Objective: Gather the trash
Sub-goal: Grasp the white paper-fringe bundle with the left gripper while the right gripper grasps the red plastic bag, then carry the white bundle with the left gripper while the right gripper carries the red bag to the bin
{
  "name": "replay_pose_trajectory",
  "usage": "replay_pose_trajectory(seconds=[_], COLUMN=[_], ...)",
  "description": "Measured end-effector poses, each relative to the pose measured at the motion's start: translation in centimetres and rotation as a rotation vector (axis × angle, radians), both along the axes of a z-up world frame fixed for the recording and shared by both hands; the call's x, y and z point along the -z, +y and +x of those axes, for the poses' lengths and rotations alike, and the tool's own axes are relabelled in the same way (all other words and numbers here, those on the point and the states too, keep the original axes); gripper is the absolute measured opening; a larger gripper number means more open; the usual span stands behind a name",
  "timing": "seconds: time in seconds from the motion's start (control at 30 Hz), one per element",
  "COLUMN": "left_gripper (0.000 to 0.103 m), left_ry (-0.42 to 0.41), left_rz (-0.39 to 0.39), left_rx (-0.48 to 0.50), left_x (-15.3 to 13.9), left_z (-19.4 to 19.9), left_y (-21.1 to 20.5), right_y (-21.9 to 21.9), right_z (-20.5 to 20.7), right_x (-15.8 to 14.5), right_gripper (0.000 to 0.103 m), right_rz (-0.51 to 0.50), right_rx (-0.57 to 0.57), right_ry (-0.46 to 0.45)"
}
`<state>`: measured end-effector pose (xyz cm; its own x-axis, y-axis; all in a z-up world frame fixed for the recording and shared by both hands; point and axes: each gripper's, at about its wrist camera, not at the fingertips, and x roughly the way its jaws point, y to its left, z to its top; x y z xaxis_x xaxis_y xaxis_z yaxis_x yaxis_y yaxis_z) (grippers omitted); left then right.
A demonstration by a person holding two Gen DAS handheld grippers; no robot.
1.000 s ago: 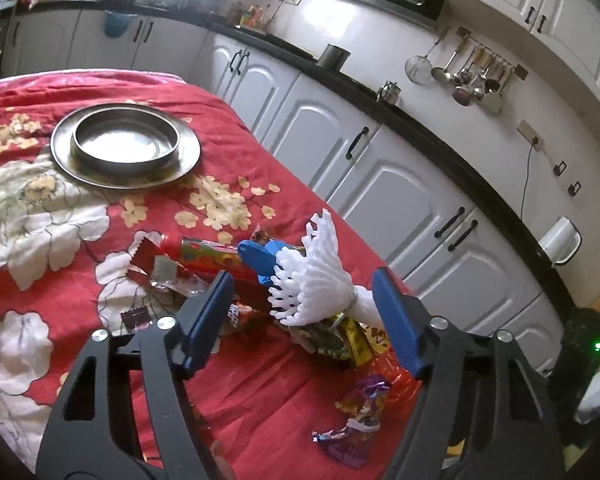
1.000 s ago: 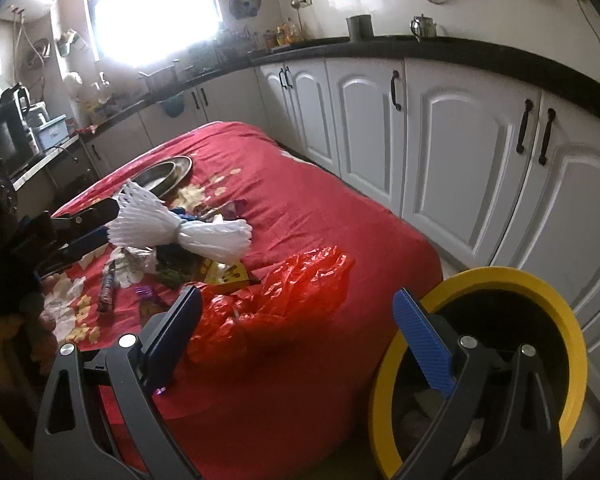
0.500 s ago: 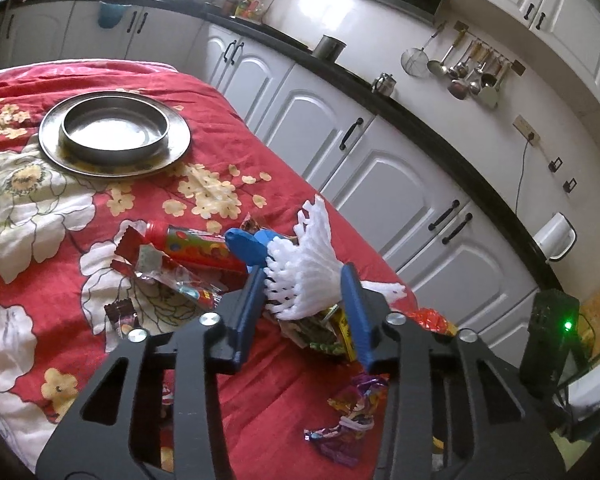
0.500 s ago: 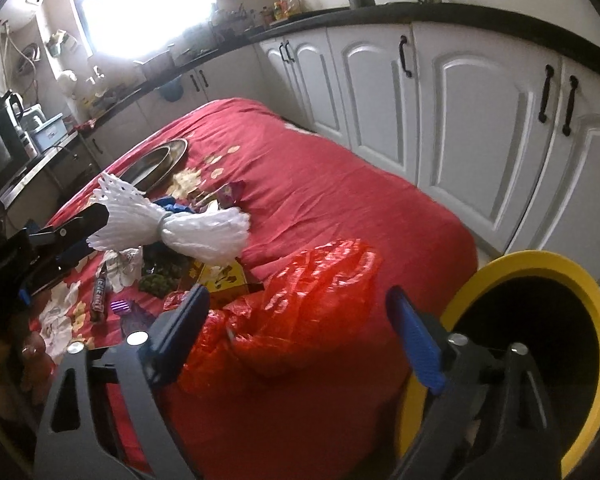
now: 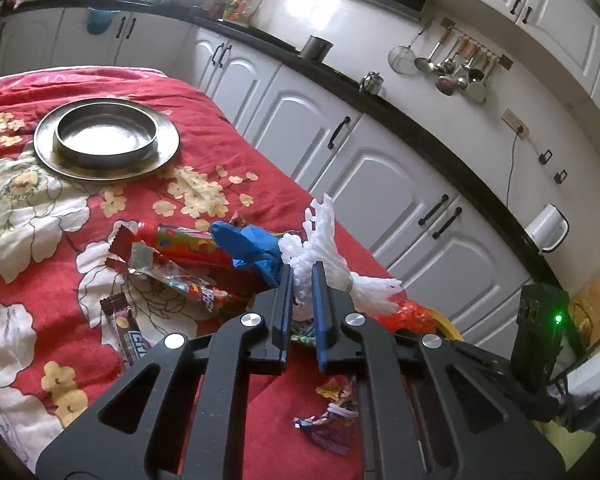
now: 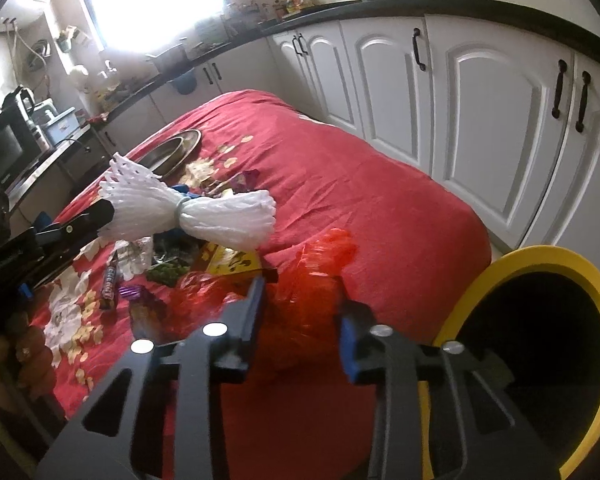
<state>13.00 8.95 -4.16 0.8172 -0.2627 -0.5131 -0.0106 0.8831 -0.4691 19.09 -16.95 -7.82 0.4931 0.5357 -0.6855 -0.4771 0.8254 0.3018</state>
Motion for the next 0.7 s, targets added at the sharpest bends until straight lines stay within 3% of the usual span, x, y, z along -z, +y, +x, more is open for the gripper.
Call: replay_pose_trajectory(seconds=[0.23,0.7], left_gripper=[0.005,0.005], left_ry=[-0.037,-0.108], left_rz=[0.015,0.047], left_rx=[0.009,0.029], left_x=[-1.2,-3.8], left_z=[-0.9,-2.6], left_y=[-0.3,-1.2], right_y=[-0.4,-2.5], right_z=[-0.8,-2.5], right_x=[-0.9,-3.3], right_gripper=[0.015,0.014], right_rz=[0.006,0.03], right_rx=[-0.021,-0.016], right_ry=[-0.029,-0.081])
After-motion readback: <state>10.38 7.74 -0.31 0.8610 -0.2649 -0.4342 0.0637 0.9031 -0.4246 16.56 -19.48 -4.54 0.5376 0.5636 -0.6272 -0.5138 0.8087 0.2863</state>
